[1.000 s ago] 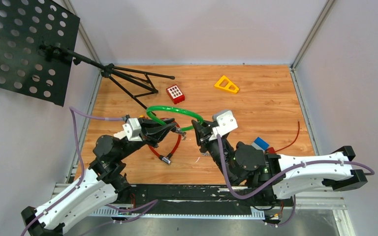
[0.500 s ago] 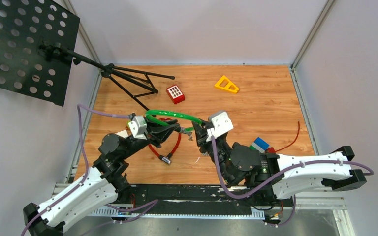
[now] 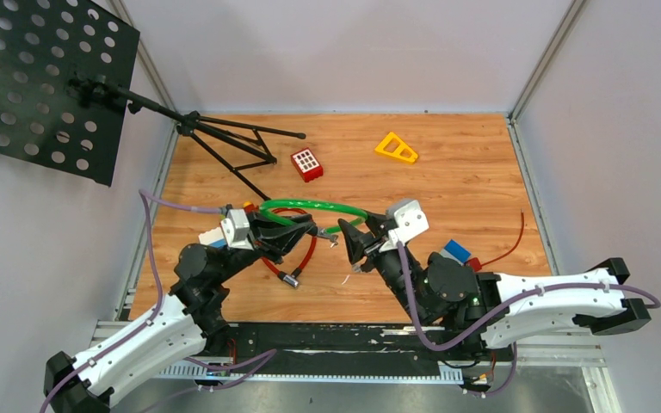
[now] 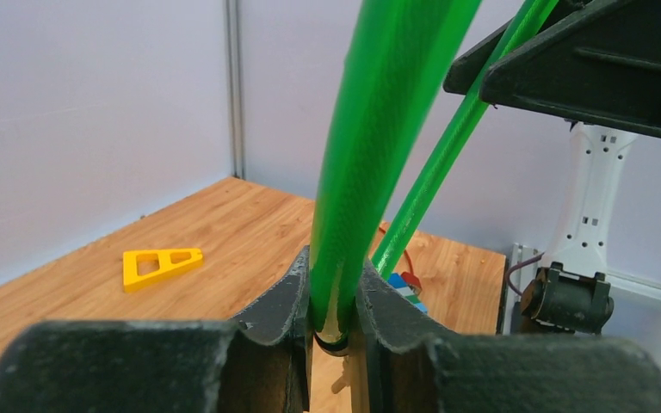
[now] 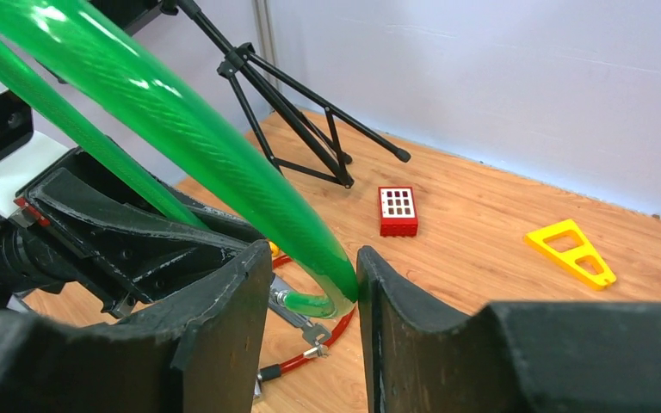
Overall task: Lock with the key
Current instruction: Lock the lock.
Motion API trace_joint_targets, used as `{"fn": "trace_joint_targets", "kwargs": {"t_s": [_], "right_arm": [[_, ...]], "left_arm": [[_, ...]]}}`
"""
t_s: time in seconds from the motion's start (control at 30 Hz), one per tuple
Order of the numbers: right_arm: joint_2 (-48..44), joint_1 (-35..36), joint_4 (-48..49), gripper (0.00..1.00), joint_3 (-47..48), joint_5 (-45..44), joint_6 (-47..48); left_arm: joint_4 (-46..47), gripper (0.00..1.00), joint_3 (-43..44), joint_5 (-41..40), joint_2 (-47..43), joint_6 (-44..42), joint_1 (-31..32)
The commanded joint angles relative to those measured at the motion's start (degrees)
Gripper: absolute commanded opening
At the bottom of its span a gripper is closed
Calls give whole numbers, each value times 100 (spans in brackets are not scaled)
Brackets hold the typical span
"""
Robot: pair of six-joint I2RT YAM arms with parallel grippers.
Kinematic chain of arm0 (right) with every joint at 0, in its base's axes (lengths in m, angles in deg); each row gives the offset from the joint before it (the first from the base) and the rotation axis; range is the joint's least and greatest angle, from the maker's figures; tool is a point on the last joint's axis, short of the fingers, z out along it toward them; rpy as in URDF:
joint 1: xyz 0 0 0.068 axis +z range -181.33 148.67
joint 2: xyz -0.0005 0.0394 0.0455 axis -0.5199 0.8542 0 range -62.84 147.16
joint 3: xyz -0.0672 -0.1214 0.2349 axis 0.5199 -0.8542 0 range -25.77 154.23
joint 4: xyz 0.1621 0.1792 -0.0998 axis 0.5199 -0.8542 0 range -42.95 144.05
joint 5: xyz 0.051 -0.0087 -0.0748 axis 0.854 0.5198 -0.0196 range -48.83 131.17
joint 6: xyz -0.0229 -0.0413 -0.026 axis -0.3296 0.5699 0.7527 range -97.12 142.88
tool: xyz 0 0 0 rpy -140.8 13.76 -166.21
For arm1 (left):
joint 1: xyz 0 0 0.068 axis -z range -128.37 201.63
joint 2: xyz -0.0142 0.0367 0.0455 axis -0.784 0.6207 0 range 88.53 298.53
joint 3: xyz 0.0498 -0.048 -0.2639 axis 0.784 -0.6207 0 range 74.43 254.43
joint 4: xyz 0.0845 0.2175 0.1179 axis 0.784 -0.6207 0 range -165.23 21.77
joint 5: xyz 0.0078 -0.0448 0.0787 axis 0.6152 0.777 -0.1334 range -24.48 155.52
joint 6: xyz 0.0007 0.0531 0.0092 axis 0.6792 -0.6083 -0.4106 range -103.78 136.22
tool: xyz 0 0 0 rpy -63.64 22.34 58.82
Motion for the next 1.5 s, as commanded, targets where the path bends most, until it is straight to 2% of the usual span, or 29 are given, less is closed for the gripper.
{"fn": "trace_joint_targets", "kwargs": {"t_s": [0.0, 0.13, 0.4, 0.57, 0.7, 0.9, 1.1, 1.2, 1.27, 1.4, 1.47], "right_arm": [[-154, 21, 462, 42, -119, 388, -215], [-269, -71, 572, 45, -318, 356, -326], [-974, -300, 1759, 49, -1295, 115, -688], [-1586, -469, 1778, 50, -1806, 65, -1387], [-1852, -516, 1755, 51, -2018, 217, -1552], [-1653, -538, 1951, 55, -2028, 813, -1377], [-1096, -560, 1991, 55, -1830, 945, -1447], [-862, -571, 1922, 52, -1773, 653, -1674], [-733, -589, 1805, 46, -1735, 474, -1881], [-563, -621, 1803, 18, -1738, 434, -2093], [-501, -646, 1848, 10, -1738, 509, -2120]], "left_arm": [[306, 0, 39, 300, -53, 51, 95], [304, 0, 84, 364, -56, 18, 95], [895, 0, -136, 163, -239, 230, 95], [955, 0, -208, 54, -386, 239, 95], [978, 0, -209, -124, -443, 278, 95], [1299, 0, -227, -256, -312, 377, 100], [1572, 0, -215, -251, -162, 512, 95], [1542, 0, -201, -251, -153, 491, 95], [1528, 0, -209, -250, -162, 490, 95], [1517, 0, -218, -261, -149, 490, 95], [1530, 0, -218, -235, -116, 497, 95]]}}
